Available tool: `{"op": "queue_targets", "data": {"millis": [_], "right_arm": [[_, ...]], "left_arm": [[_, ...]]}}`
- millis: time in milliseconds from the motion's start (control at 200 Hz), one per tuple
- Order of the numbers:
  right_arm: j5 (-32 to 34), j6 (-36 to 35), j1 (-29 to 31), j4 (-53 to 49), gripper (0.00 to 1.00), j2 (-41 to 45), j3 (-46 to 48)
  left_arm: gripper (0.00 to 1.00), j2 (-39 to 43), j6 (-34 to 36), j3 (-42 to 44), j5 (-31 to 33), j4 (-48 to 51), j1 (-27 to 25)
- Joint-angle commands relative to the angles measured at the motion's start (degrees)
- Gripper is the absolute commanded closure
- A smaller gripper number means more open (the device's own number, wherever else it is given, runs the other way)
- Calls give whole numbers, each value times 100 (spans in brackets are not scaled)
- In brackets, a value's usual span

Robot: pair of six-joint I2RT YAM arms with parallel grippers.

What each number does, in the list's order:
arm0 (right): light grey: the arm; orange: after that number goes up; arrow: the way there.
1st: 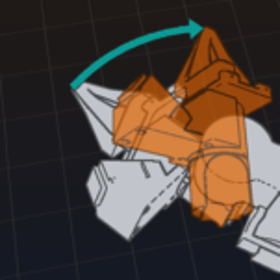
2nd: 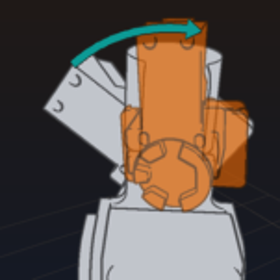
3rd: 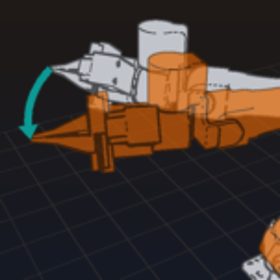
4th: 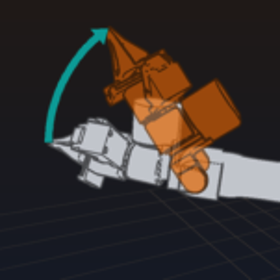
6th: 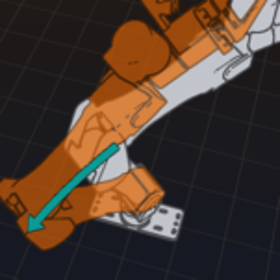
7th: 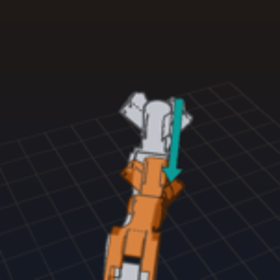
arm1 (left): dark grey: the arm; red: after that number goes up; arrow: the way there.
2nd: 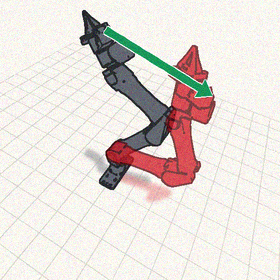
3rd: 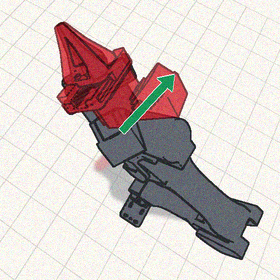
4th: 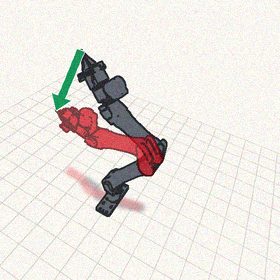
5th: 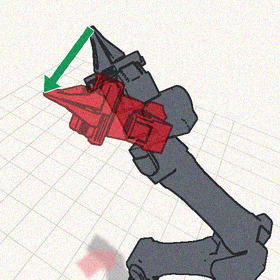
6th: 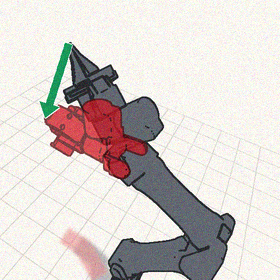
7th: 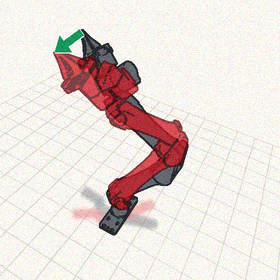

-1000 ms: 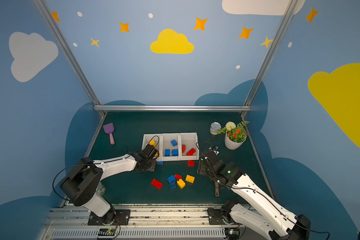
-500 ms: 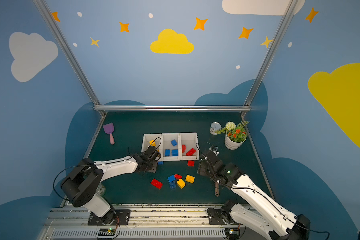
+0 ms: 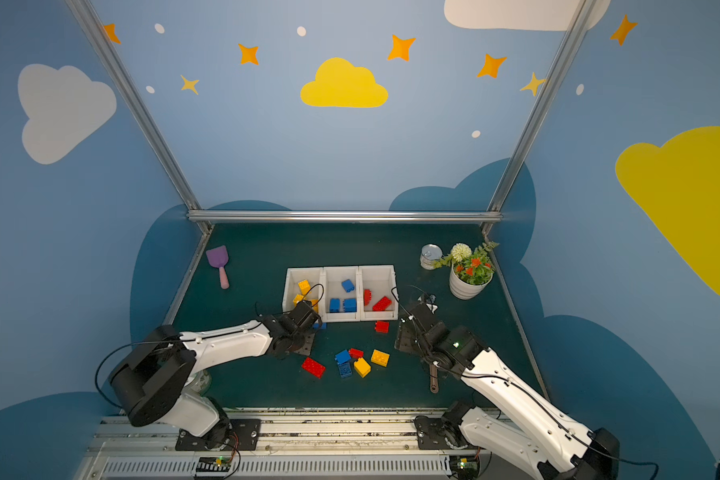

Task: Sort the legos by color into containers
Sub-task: 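Lower the left gripper onto a yellow brick under the bin's front edge and grasp it, then lift the yellow brick into the compartment nearest the shovel and release it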

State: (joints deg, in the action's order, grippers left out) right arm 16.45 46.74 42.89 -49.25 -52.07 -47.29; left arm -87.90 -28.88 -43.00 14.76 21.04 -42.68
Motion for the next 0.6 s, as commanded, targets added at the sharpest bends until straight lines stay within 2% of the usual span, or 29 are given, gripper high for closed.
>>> {"op": "queue_targets", "data": {"millis": [0,215,345,591], "right_arm": [[-12,55,-16,30,30,48,46],[-39,59,-17,70,31,28,62],[-54,24,-15,91,31,3,19],[-72,-50,-12,56,31,-84,-94]], "left_arm": [[80,279,-111,49,-138,431,-39],[79,851,-16,-204,-94,766,-28],[79,1032,-78,-459,298,886,2],[78,561,525,-1159,31,545,588]]}}
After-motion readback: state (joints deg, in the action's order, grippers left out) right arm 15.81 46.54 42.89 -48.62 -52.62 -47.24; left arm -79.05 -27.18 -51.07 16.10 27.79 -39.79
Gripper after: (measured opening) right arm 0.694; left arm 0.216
